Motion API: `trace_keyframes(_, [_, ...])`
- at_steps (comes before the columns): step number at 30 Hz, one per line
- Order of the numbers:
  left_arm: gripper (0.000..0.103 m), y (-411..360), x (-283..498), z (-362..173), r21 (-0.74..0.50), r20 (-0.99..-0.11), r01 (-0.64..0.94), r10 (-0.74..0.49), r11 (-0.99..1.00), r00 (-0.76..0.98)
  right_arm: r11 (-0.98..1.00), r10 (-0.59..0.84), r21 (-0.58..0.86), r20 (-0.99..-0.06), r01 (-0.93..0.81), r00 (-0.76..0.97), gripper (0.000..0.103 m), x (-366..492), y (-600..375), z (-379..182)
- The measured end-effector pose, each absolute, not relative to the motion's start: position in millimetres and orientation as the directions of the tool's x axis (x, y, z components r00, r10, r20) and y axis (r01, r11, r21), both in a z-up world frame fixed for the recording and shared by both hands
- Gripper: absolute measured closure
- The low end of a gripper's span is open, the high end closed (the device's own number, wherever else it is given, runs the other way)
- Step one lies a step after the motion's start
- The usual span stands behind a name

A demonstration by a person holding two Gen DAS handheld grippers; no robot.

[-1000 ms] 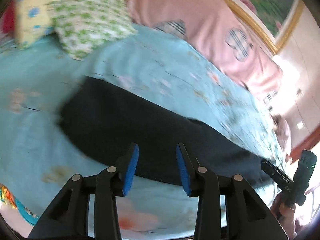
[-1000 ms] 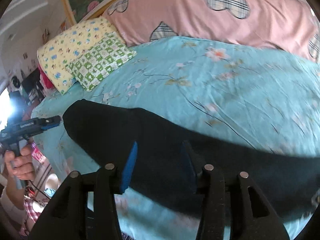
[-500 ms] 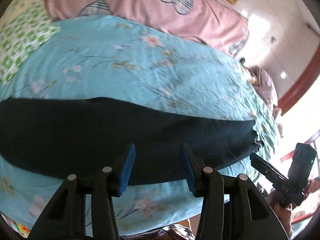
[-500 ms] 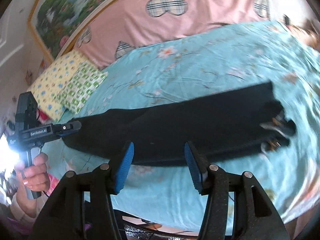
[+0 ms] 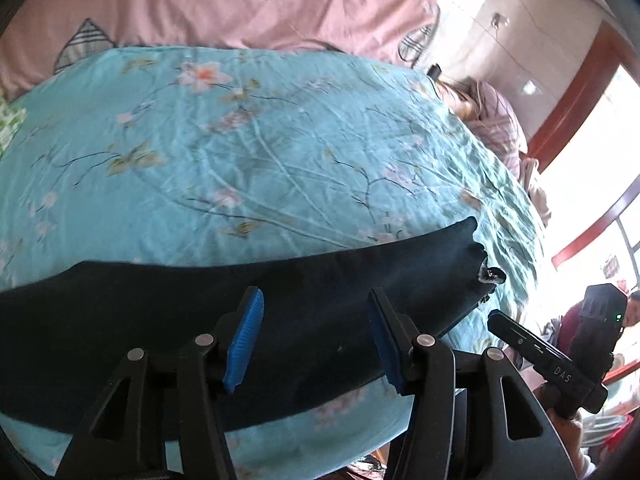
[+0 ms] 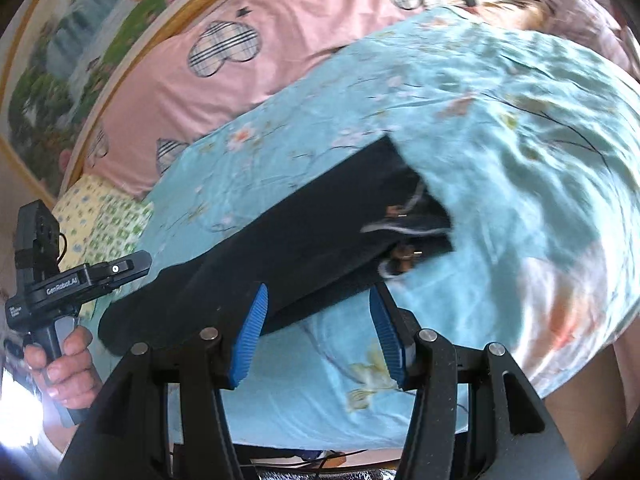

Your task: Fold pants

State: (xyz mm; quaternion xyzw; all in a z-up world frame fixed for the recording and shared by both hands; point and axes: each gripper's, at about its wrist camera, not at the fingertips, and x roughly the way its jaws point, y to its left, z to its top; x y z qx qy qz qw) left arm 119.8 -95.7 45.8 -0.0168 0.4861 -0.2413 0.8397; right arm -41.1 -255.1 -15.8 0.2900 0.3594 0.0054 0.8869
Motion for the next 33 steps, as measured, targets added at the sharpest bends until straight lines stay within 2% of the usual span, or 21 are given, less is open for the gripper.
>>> trace_keyframes(10, [0.046, -148.2, 159.0, 36.7, -0.273, -0.836, 0.503, -0.461, 0.820, 0.297, 0.759, 0.183, 0.563, -0.666, 0.326, 0.723, 0.048, -34.0, -276.2, -27.8])
trace_keyframes(12, [0.045, -161.0, 166.7, 38.4, -0.272, -0.847, 0.530, -0.461, 0.804, 0.264, 0.746, 0.182, 0.580, -0.652, 0.329, 0.736, 0.048, -35.3, -276.3, -25.4])
trace_keyframes(15, [0.042, -180.8, 177.7, 39.8, -0.271, -0.854, 0.564, -0.465, 0.780, 0.234, 0.703, 0.206, 0.633, -0.617, 0.324, 0.759, 0.040, -37.2, -280.5, -25.6])
trace_keyframes(21, [0.042, -215.2, 183.1, 29.7, -0.231, -0.874, 0.633, -0.443, 0.739, 0.199, 0.665, 0.213, 0.662, -0.612, 0.346, 0.761, 0.040, -41.2, -287.9, -38.2])
trace_keyframes(33, [0.042, -271.7, 203.5, -4.7, -0.275, -0.914, 0.719, -0.405, 0.638, 0.010, 0.600, 0.254, 0.731, -0.560, 0.325, 0.789, 0.040, -38.3, -300.5, -48.2])
